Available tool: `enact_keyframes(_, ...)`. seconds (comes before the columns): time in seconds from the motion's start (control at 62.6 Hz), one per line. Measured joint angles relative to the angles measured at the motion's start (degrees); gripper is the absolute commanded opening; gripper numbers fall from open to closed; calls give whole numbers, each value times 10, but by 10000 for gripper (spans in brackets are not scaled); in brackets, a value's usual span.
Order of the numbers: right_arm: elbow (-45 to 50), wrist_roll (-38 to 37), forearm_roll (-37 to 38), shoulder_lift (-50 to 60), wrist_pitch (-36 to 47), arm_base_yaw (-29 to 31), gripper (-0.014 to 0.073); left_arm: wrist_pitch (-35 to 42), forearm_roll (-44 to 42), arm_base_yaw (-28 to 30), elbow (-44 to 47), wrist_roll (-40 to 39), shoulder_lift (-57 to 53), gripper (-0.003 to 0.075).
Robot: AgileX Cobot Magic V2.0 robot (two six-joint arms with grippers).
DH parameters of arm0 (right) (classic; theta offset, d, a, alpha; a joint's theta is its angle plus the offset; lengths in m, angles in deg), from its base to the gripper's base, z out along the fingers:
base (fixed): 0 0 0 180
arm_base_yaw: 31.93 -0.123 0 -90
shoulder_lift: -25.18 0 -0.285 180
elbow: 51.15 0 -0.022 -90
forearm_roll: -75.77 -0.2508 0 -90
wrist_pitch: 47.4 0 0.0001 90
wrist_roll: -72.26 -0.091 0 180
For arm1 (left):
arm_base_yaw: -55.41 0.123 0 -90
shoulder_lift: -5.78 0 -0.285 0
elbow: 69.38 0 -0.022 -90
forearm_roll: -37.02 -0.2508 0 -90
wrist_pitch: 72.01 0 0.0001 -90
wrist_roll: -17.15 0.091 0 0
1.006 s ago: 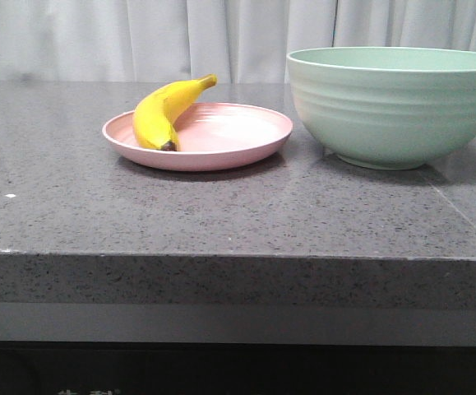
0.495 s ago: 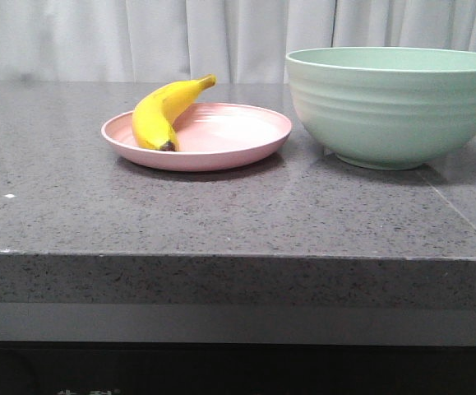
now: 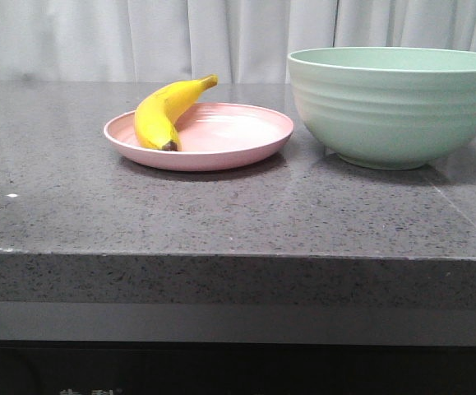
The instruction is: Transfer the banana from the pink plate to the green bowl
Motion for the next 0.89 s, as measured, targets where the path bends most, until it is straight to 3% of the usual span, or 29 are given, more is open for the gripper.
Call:
enact_keyframes(0.24,0,0,0,0,0,0,614,-88,0,-88,-180,-87,227,545)
enact_keyframes(0.479,0,0,0,0,0,0,614,-158,18,-111,-319,-125,388,545)
enact_keyframes(0.895,0,0,0,0,-1,0,614,-180,13,-111,-345,-148,427,545)
